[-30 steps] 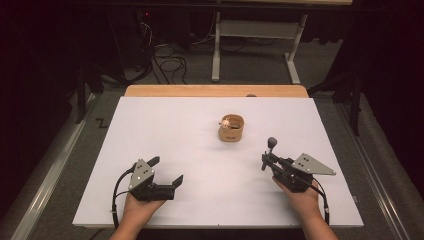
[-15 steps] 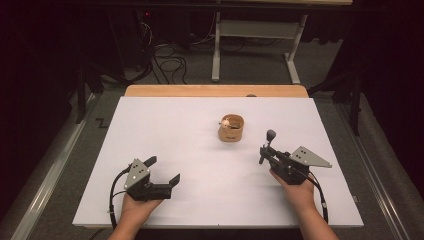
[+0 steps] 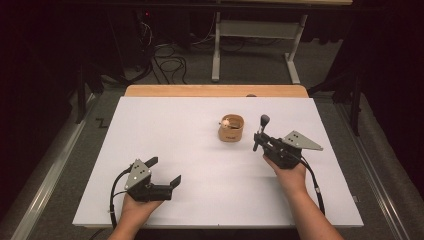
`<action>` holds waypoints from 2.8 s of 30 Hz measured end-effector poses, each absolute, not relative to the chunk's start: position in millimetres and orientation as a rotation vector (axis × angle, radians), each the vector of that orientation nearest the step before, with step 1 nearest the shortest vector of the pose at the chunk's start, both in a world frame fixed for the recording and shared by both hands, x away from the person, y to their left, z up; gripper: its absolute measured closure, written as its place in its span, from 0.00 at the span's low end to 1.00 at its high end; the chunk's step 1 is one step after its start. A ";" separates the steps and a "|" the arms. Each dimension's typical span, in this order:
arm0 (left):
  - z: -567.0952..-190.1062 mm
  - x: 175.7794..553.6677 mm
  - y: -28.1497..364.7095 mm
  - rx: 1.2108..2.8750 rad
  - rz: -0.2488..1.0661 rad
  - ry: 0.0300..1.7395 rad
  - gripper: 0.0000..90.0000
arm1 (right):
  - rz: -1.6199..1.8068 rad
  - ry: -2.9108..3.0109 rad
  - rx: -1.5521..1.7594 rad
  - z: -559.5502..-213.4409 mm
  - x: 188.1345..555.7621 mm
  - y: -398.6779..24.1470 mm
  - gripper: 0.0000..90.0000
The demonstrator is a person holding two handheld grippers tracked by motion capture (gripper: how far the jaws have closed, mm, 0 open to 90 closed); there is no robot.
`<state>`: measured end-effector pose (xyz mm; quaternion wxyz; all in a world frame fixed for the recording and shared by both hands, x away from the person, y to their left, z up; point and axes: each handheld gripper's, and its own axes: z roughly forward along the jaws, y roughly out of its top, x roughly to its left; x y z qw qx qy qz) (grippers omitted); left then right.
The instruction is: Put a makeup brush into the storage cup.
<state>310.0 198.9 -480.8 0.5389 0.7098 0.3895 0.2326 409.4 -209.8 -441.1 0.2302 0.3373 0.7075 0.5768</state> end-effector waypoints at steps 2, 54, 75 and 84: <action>-480.7 309.8 198.5 1.690 0.555 0.925 0.00 | 1.584 1.943 0.934 -440.3 413.4 -207.0 0.89; -478.0 305.3 206.2 1.655 0.524 0.918 0.01 | 1.517 1.910 0.971 -423.2 494.0 -140.7 0.89; -478.5 303.5 205.6 1.654 0.519 0.913 0.01 | 1.510 1.934 1.012 -438.6 499.9 -138.4 0.89; -478.6 302.9 206.2 1.653 0.517 0.912 0.01 | 1.495 1.939 1.035 -443.7 502.6 -138.1 0.89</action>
